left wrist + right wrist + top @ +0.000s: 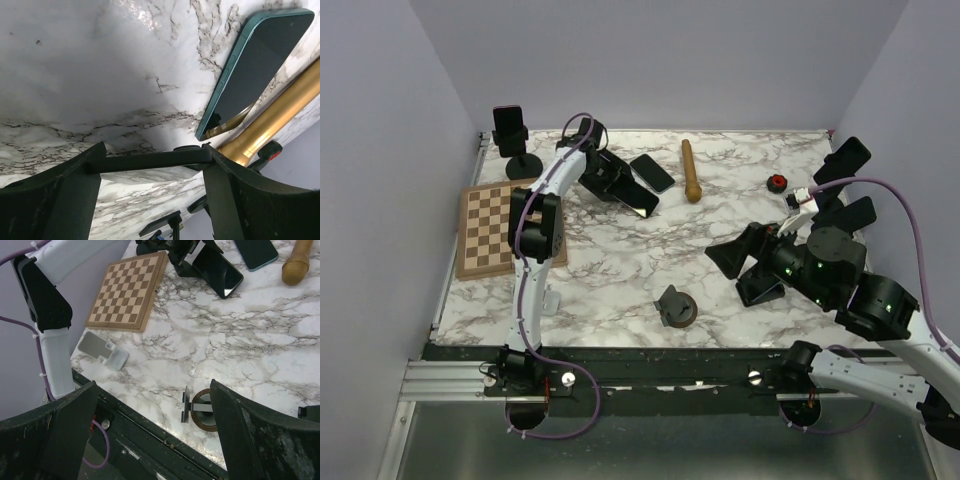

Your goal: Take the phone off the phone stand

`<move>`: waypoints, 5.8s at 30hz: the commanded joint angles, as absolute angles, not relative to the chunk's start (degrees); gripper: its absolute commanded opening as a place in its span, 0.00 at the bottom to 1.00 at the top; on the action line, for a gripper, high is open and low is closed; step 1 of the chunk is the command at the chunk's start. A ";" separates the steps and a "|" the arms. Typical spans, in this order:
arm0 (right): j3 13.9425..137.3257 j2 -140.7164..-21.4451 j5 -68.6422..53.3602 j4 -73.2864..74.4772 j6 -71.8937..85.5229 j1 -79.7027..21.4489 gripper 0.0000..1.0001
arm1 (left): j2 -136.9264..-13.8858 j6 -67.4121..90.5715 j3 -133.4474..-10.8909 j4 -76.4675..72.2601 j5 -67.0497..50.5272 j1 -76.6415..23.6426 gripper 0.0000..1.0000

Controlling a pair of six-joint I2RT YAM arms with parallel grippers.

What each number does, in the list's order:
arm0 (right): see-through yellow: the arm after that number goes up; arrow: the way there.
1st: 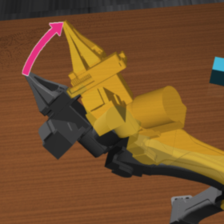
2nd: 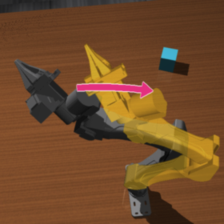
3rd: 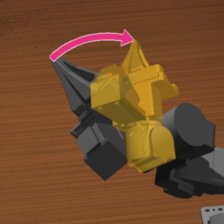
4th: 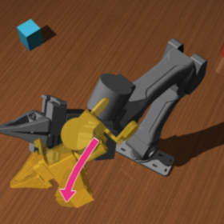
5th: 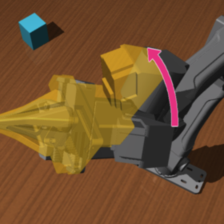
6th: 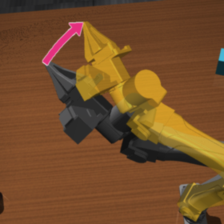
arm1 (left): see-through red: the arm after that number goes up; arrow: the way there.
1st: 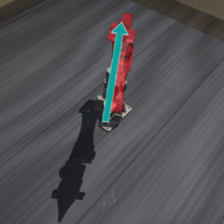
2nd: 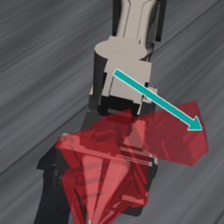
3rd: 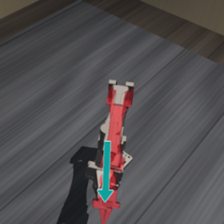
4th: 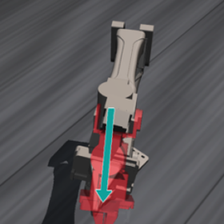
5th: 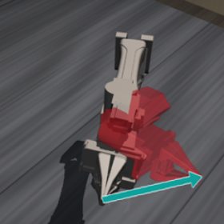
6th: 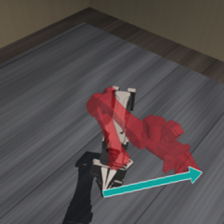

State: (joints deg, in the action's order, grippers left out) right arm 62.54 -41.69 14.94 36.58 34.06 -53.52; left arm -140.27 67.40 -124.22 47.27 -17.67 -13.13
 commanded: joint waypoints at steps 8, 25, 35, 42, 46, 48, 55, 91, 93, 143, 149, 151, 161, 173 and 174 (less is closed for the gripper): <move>62.58 -42.03 16.23 36.83 34.72 -53.73 1.00 | -141.33 70.46 -127.00 48.48 -19.18 -12.88 0.87; 63.47 -46.15 18.21 39.89 35.22 -53.70 1.00 | -124.34 59.63 -119.76 45.44 -17.71 -13.36 0.99; 59.09 -50.95 14.79 40.62 39.00 -53.71 1.00 | -93.68 46.61 -99.40 34.71 -24.82 -14.06 0.99; 57.43 -54.62 16.89 42.85 41.37 -53.70 1.00 | -76.32 34.81 -88.03 33.43 -14.14 -15.16 0.99; 58.62 -54.11 27.82 48.92 48.67 -53.72 1.00 | -66.35 28.86 -78.11 28.65 -5.17 -15.29 0.99; 59.59 -53.24 34.54 53.61 53.38 -53.72 1.00 | -62.80 28.11 -74.68 26.47 -4.15 -15.29 0.99; 64.35 -53.29 54.12 69.94 66.30 -53.61 0.99 | -55.86 27.06 -72.09 23.49 -2.30 -16.23 0.99; 68.41 -73.20 16.94 64.26 30.04 -16.42 0.81 | -55.85 24.53 -71.10 21.81 -7.11 -22.14 0.99; 68.13 -73.67 15.91 63.91 29.60 -16.44 0.78 | -56.22 24.11 -70.95 21.60 -7.76 -22.14 0.99; 68.26 -69.41 11.11 67.24 32.56 -16.41 0.12 | -60.47 25.42 -69.94 20.14 -12.73 -22.14 0.99; 71.00 -69.99 11.22 68.06 31.59 -16.43 0.02 | -60.56 25.49 -69.94 20.14 -12.56 -22.10 0.99; 72.23 -70.28 10.95 68.21 31.23 -16.44 0.01 | -60.43 25.49 -69.92 20.21 -12.57 -22.08 0.98; 74.40 -72.88 5.24 62.60 28.88 -16.47 0.01 | -60.64 25.66 -69.88 20.15 -12.71 -22.12 0.98; 73.24 -79.06 -4.85 49.24 28.61 -18.88 0.01 | -62.17 25.09 -69.58 19.26 -14.67 -22.06 0.98; 73.59 -79.71 -6.26 48.10 28.24 -19.37 0.01 | -62.45 24.53 -69.30 18.40 -16.60 -21.98 0.98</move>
State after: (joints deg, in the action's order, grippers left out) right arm 72.88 -78.46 2.09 56.34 28.73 -17.37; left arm -61.39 25.36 -70.54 21.63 -11.60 -21.87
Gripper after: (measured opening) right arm 0.184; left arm 0.987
